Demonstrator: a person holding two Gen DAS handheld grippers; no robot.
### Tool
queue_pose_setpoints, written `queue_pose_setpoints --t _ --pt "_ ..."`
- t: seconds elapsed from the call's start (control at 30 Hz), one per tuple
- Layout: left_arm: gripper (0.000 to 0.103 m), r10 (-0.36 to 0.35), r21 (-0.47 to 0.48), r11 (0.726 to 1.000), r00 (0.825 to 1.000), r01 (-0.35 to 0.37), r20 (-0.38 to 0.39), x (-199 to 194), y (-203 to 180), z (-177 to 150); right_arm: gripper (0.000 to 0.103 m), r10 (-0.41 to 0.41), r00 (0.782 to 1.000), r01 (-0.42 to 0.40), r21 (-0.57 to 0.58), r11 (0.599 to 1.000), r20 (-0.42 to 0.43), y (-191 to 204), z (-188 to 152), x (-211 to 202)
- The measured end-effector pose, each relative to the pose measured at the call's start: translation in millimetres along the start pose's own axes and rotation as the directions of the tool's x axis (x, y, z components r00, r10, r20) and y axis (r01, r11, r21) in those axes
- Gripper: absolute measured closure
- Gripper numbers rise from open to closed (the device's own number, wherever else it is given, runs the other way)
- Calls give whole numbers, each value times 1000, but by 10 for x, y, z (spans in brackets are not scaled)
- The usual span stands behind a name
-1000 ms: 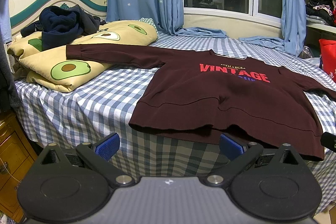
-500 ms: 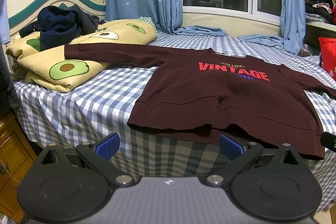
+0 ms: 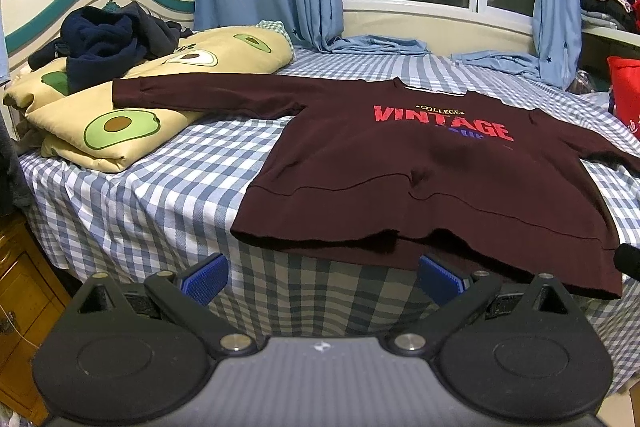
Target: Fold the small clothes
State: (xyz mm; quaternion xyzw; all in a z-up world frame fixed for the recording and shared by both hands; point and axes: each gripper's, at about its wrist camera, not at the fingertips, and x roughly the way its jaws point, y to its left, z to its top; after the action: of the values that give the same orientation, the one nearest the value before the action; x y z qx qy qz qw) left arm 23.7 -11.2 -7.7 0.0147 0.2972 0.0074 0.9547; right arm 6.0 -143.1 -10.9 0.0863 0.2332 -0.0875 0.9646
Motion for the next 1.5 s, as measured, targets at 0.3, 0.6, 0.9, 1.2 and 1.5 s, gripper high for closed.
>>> queue_pose_setpoints --t 0.3,0.6,0.9,1.2,1.5 --pt "1 31 120 992 999 -28 -21 182 -278 267 0 -31 998 31 2 1000 -56 -176 309 260" --pt "1 -2 131 991 999 6 -33 502 -689 714 0 -145 986 141 -46 989 -83 -523 684 633" --pt "1 -40 142 989 999 40 -2 944 -1239 1197 0 -237 968 236 -23 972 -87 -1103 1007 1032" --pt "1 -104 177 978 994 110 -39 1460 -1934 1373 0 -336 933 340 9 940 -125 -1670 1148 1436" --pt "1 -123 211 968 990 135 -66 1897 -2388 1321 0 -406 900 416 33 909 -157 -2110 1211 1771"
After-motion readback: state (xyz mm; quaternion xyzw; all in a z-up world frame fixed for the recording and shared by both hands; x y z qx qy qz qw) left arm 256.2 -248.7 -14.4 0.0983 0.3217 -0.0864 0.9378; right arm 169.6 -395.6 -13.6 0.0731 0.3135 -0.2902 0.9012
